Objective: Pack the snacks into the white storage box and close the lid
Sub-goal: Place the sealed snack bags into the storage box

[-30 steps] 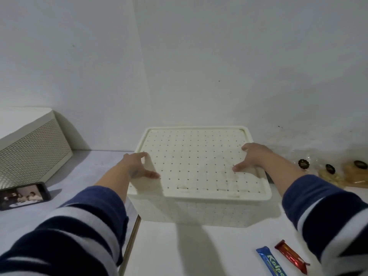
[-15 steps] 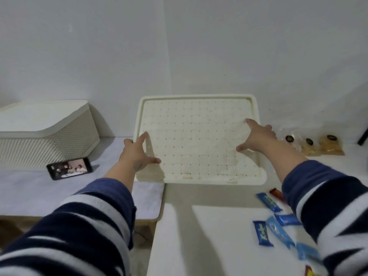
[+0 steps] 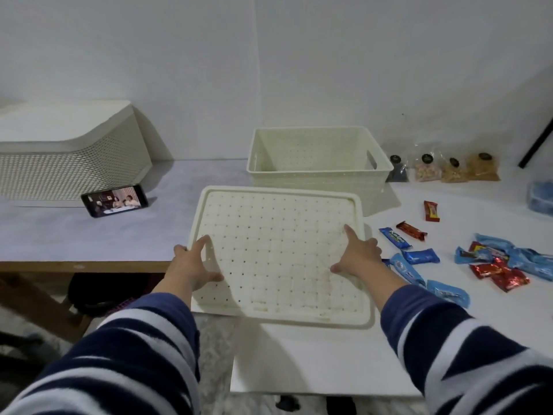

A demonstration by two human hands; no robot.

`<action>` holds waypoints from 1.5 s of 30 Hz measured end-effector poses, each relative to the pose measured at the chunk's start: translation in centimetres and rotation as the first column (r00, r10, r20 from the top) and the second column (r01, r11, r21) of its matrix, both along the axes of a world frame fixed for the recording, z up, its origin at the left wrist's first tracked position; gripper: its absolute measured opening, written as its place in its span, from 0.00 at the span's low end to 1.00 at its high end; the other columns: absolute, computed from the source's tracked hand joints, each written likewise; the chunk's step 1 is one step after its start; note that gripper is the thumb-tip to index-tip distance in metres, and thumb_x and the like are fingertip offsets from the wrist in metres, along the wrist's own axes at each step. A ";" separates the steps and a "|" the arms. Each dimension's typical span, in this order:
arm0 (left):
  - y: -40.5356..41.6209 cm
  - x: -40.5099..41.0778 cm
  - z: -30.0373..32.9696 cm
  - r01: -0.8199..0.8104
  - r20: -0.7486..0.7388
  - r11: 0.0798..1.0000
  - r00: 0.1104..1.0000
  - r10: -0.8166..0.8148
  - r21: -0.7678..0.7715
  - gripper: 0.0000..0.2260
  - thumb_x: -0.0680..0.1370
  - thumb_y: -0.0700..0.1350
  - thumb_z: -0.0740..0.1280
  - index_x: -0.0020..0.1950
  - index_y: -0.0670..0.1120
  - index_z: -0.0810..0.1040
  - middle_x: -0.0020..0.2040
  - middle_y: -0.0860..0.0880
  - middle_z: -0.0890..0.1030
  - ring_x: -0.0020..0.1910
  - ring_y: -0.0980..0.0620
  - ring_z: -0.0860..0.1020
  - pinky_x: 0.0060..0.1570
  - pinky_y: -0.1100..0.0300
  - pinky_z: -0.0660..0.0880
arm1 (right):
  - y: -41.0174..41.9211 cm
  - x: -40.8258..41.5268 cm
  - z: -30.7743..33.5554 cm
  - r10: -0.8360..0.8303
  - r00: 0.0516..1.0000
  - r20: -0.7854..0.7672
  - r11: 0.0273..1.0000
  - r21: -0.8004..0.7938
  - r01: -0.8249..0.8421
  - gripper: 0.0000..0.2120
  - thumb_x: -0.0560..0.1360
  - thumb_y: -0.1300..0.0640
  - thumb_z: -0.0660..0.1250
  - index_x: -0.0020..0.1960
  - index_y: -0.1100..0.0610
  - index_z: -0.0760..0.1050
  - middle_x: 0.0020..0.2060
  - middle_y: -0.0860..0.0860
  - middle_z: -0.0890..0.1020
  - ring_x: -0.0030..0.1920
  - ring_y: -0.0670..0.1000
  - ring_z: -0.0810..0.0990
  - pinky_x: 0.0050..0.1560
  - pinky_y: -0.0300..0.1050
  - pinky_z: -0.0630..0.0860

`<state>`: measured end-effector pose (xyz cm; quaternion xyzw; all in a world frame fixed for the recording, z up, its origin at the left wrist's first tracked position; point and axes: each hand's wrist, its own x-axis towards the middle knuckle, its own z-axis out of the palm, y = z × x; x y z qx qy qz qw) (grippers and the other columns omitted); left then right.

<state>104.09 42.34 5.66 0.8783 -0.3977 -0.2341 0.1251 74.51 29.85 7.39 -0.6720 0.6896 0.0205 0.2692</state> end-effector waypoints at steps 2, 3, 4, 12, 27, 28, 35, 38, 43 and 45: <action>0.2 0.3 -1.0 0.005 -0.010 0.999 1.000 -0.004 0.033 0.46 0.67 0.50 0.78 0.77 0.58 0.53 0.68 0.42 0.58 0.56 0.40 0.75 0.60 0.50 0.74 | 0.2 0.1 -1.3 0.008 1.000 -0.015 0.999 0.032 -0.008 0.49 0.69 0.50 0.75 0.77 0.41 0.44 0.68 0.61 0.61 0.67 0.62 0.66 0.62 0.52 0.72; 0.1 0.4 -1.4 0.004 -0.016 0.999 1.000 -0.003 0.047 0.46 0.67 0.50 0.78 0.77 0.58 0.53 0.69 0.42 0.59 0.56 0.40 0.75 0.60 0.50 0.74 | 0.2 0.2 -1.9 0.014 1.000 -0.020 0.999 0.046 -0.013 0.49 0.69 0.50 0.75 0.77 0.42 0.44 0.68 0.61 0.61 0.66 0.61 0.67 0.62 0.52 0.72; 0.1 0.6 -1.8 0.000 -0.021 0.998 1.000 0.001 0.060 0.46 0.67 0.51 0.78 0.77 0.57 0.53 0.69 0.41 0.59 0.56 0.40 0.74 0.59 0.50 0.74 | 0.0 0.4 -2.3 0.021 1.000 -0.023 0.998 0.058 -0.020 0.48 0.70 0.49 0.75 0.78 0.42 0.45 0.67 0.61 0.61 0.66 0.61 0.67 0.62 0.52 0.72; -0.8 1.3 -4.5 -0.027 -0.035 0.987 0.999 0.033 0.157 0.43 0.66 0.52 0.78 0.75 0.57 0.58 0.69 0.40 0.60 0.59 0.39 0.73 0.61 0.48 0.74 | -2.3 1.9 -5.4 0.102 0.993 -0.057 0.984 0.150 -0.093 0.45 0.70 0.48 0.74 0.77 0.44 0.49 0.67 0.59 0.62 0.68 0.60 0.65 0.64 0.53 0.71; -7.6 -3.5 0.7 0.292 -0.077 0.907 0.956 -0.282 0.305 0.30 0.75 0.53 0.70 0.74 0.50 0.64 0.73 0.46 0.67 0.70 0.44 0.68 0.70 0.50 0.66 | -4.4 -0.5 0.0 0.388 0.912 -0.133 0.898 0.278 -0.342 0.35 0.76 0.47 0.68 0.77 0.52 0.57 0.75 0.50 0.61 0.73 0.55 0.64 0.71 0.49 0.63; -8.6 -4.6 1.3 0.336 -0.107 0.899 0.942 -0.318 0.281 0.29 0.74 0.53 0.70 0.73 0.51 0.65 0.72 0.46 0.69 0.69 0.45 0.69 0.70 0.50 0.66 | -4.3 -1.0 0.7 0.381 0.920 -0.093 0.892 0.299 -0.340 0.35 0.75 0.46 0.68 0.77 0.51 0.58 0.75 0.50 0.61 0.71 0.55 0.67 0.71 0.50 0.65; -14.6 -13.9 4.3 0.583 -0.149 0.798 0.812 -0.565 0.153 0.29 0.74 0.56 0.70 0.72 0.51 0.67 0.71 0.48 0.69 0.69 0.47 0.70 0.70 0.50 0.66 | -4.8 -6.1 4.2 0.226 0.968 0.106 0.930 0.271 -0.247 0.34 0.72 0.44 0.71 0.74 0.43 0.61 0.66 0.50 0.74 0.59 0.52 0.79 0.63 0.53 0.75; -17.1 -17.5 5.0 0.634 -0.126 0.764 0.773 -0.622 0.120 0.28 0.74 0.57 0.69 0.72 0.51 0.67 0.71 0.49 0.70 0.69 0.47 0.69 0.70 0.51 0.66 | -5.9 -9.0 5.3 0.178 0.979 0.103 0.945 0.261 -0.199 0.34 0.73 0.46 0.71 0.74 0.45 0.61 0.68 0.51 0.71 0.59 0.53 0.79 0.61 0.53 0.75; -22.1 -23.3 4.7 0.685 -0.110 0.726 0.727 -0.678 0.053 0.25 0.76 0.55 0.67 0.70 0.50 0.69 0.70 0.48 0.71 0.68 0.47 0.70 0.69 0.51 0.67 | -9.6 -13.8 5.8 0.113 0.989 0.090 0.963 0.234 -0.132 0.31 0.74 0.47 0.69 0.74 0.46 0.62 0.68 0.50 0.71 0.58 0.53 0.79 0.60 0.52 0.76; -24.3 -26.0 4.0 0.696 -0.123 0.718 0.716 -0.687 0.036 0.23 0.76 0.54 0.67 0.70 0.50 0.69 0.70 0.47 0.71 0.68 0.47 0.70 0.69 0.52 0.66 | -11.7 -15.9 5.4 0.088 0.993 0.081 0.965 0.239 -0.105 0.30 0.74 0.47 0.69 0.74 0.47 0.62 0.67 0.50 0.72 0.58 0.53 0.79 0.62 0.54 0.75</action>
